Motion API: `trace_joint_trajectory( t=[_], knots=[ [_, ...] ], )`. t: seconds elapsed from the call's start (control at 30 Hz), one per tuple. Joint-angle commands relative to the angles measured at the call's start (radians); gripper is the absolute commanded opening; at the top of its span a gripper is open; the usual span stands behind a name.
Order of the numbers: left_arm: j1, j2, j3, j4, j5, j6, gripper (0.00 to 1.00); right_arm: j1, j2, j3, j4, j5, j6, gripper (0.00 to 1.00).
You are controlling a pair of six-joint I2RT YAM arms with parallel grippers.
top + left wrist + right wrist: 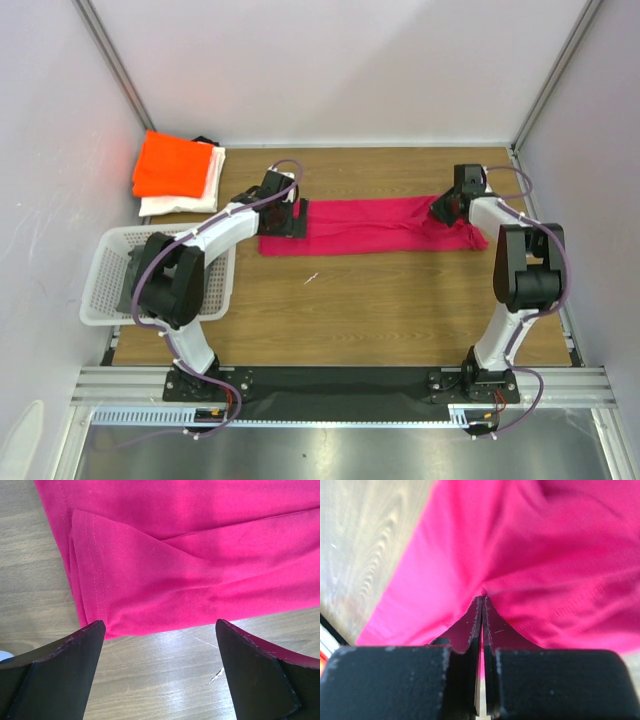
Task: Fold and stack the t-shirts
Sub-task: Fold the tshirt
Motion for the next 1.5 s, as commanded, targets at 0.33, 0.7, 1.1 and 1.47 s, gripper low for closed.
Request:
trace_joint_trajectory(
  t=[0.33, 0.7, 1.1, 1.47],
  knots=[
    [0.018, -0.071, -0.044, 0.059, 0.026, -0.009, 0.99, 0.006, 0.270, 0.435, -0.116, -0.019, -0.147, 0.00],
    [0.018, -0.065, -0.058, 0.075, 0.035, -0.016, 0.98, 0.000, 0.353, 0.661, -0.268, -0.111, -0.247, 0.53],
    [0.024, 0.002, -0.016, -0.007, -0.126, -0.136, 0.98, -0.024, 0.001, 0.350, -0.336, -0.011, -0.196, 0.56],
    [0.029, 0.037, -0.056, 0.086, -0.107, -0.161, 0.96, -0.024, -0.105, 0.061, -0.133, -0.020, -0.093, 0.58]
  ],
)
